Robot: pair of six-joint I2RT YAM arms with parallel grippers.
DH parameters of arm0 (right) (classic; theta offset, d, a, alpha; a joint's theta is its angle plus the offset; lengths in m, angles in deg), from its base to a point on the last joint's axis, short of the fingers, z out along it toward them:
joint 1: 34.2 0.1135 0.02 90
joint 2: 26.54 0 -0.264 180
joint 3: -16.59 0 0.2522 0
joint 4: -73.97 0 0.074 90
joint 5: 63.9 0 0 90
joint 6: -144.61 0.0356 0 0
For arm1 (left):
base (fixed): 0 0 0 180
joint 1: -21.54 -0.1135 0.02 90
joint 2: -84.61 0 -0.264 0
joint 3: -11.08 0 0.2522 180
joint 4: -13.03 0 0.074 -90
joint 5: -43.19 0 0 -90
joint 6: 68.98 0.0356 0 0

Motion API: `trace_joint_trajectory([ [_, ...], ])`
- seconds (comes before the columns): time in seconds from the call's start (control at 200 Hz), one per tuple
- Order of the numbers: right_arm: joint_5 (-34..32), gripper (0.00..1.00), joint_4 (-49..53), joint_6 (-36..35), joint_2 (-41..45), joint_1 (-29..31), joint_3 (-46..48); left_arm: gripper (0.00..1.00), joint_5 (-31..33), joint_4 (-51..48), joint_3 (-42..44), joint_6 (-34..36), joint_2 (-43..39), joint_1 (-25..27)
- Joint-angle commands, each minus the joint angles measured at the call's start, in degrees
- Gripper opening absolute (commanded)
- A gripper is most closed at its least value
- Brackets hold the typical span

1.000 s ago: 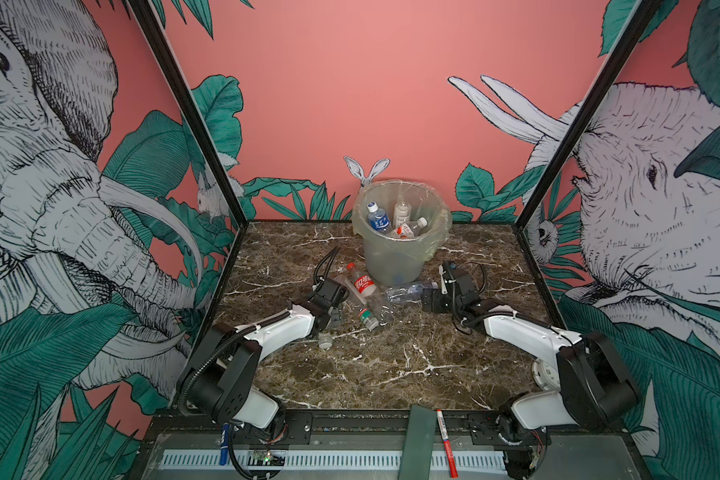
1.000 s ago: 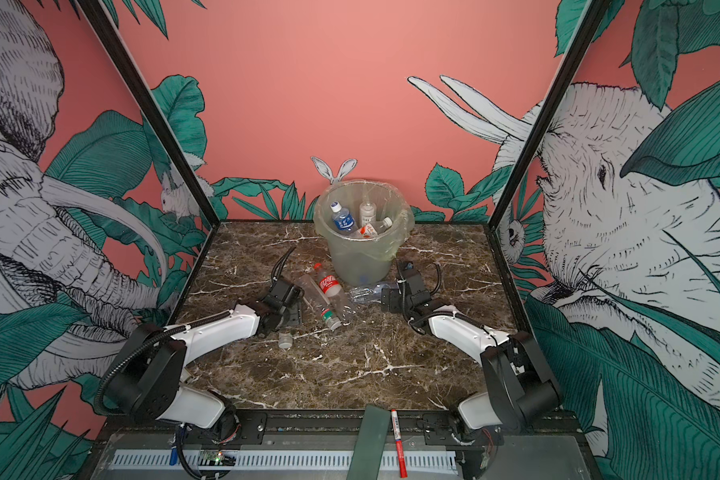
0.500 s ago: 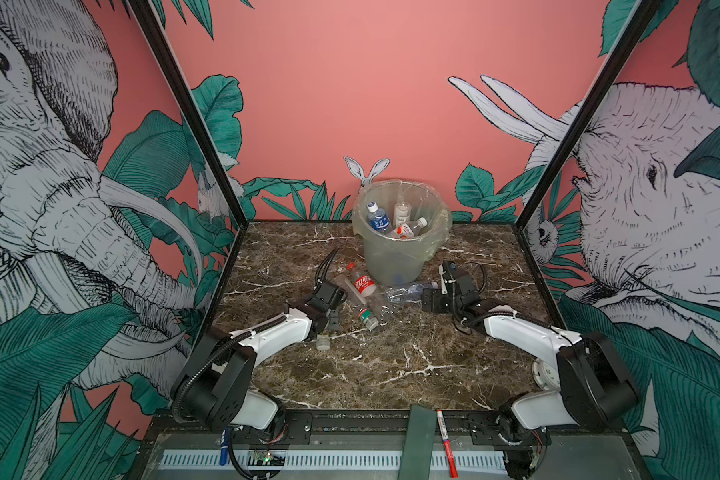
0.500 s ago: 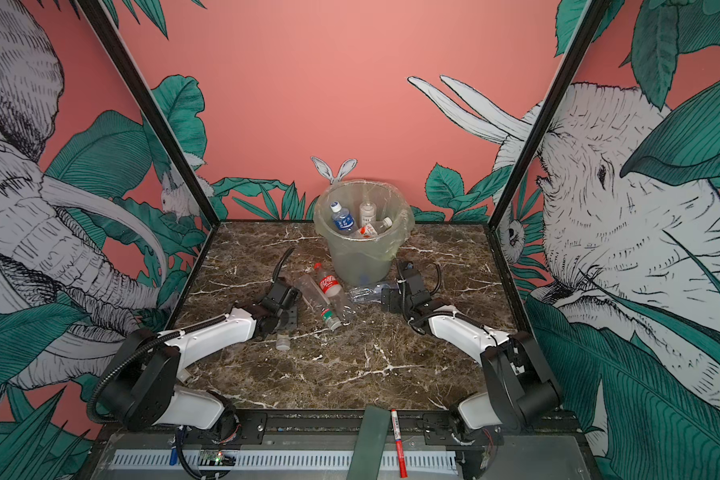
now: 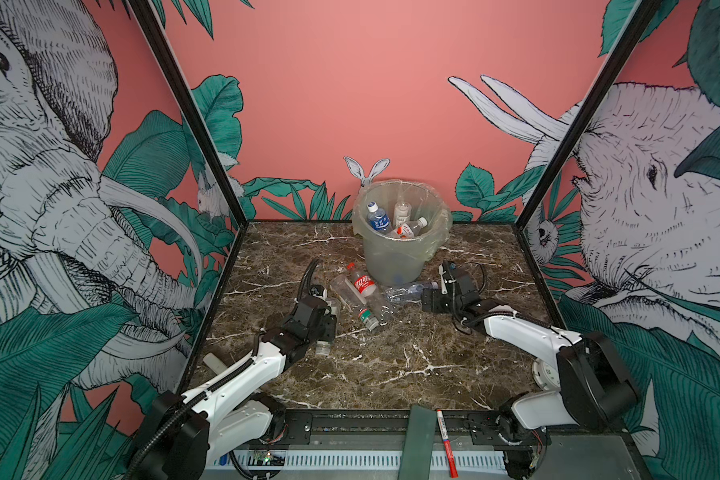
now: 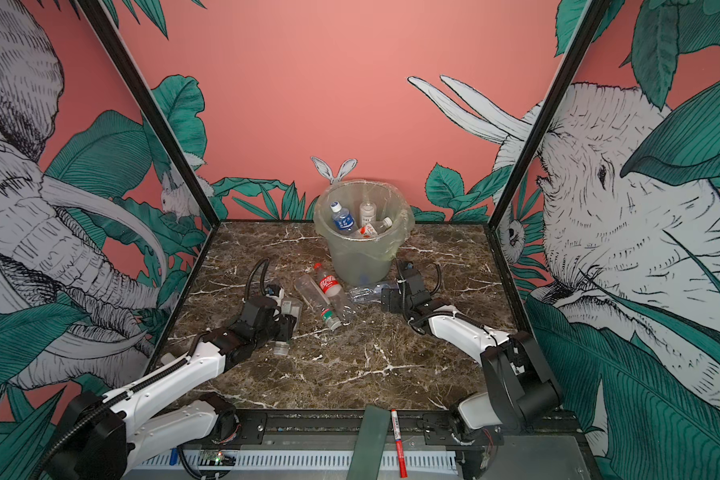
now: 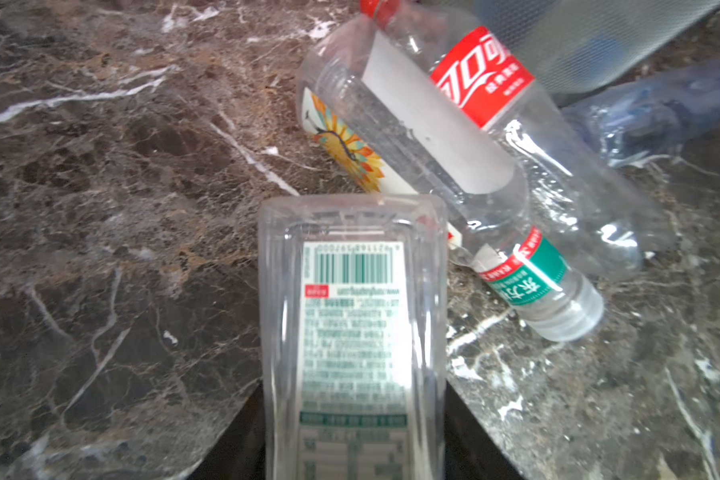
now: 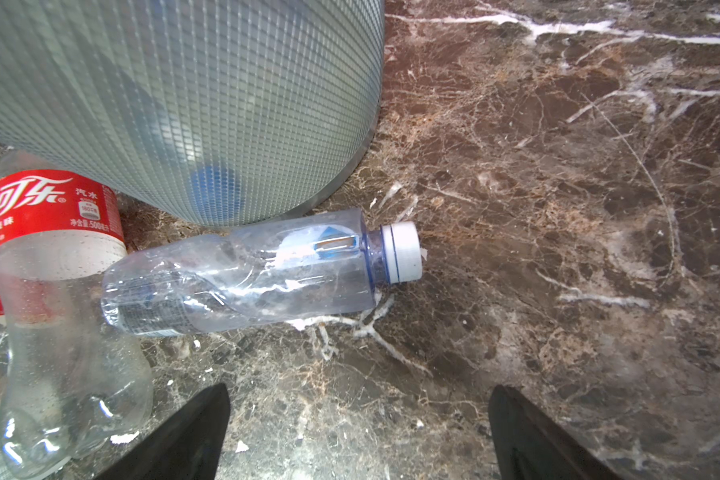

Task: Throw the plastic bottles in the bin
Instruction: 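Close the left gripper on the green-text bottle and lift it, then carry the green-text bottle over the bin and open the left gripper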

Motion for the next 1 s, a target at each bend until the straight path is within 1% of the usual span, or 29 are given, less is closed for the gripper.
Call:
trace_joint_trajectory([
  [0.0, -0.70, 0.99, -0.34, -0.01, 0.30, -0.11, -1.68, 0.40, -5.29, 3.92, 1.93, 3.13, -3.65, -0.21],
  [0.185, -0.99, 0.99, -0.42, -0.21, 0.92, -0.12, -1.45, 0.42, -9.09, 4.94, 3.95, 6.28, -11.22, -0.07],
  [0.335, -1.38, 0.99, -0.33, -0.37, 0.84, -0.13, -1.67, 0.42, -10.18, 4.71, 2.53, 8.28, -15.14, -0.10],
  [0.475, -1.45, 0.99, -0.15, -0.38, 0.92, -0.12, -1.63, 0.41, -11.13, 4.13, -1.41, 9.01, -13.98, -0.03],
  [0.62, -1.26, 0.99, 0.19, -0.38, 1.43, -0.09, -1.64, 0.40, -11.00, 7.12, -8.24, 8.77, -9.32, -0.06],
  [0.685, -1.26, 0.99, 0.54, -0.56, 1.53, -0.12, -1.80, 0.40, -10.87, 8.53, -14.11, 8.92, -4.73, -0.05],
  [0.77, -1.30, 0.99, 0.64, -0.65, 1.28, -0.13, -1.97, 0.40, -10.27, 8.15, -25.21, 9.62, 3.27, -0.06],
  [0.805, -1.13, 0.99, 0.64, -0.65, 0.93, -0.12, -2.06, 0.40, -10.06, 7.89, -31.19, 10.03, 6.39, -0.02],
  [0.92, -0.68, 0.99, 0.81, -0.60, -0.08, -0.09, -2.53, 0.43, -11.18, 5.16, -51.46, 11.64, 20.80, -0.15],
  [0.965, -0.38, 0.99, 0.90, -0.65, -0.44, -0.12, -2.68, 0.48, -11.92, 2.34, -60.87, 11.99, 26.74, -0.43],
  [0.985, -0.22, 0.99, 0.85, -0.62, -0.50, -0.13, -2.68, 0.53, -12.25, 0.22, -65.66, 12.04, 30.37, -0.49],
  [0.995, -0.18, 0.99, 0.89, -0.57, -0.56, -0.11, -2.73, 0.57, -12.53, -0.90, -67.94, 12.14, 31.98, -0.54],
])
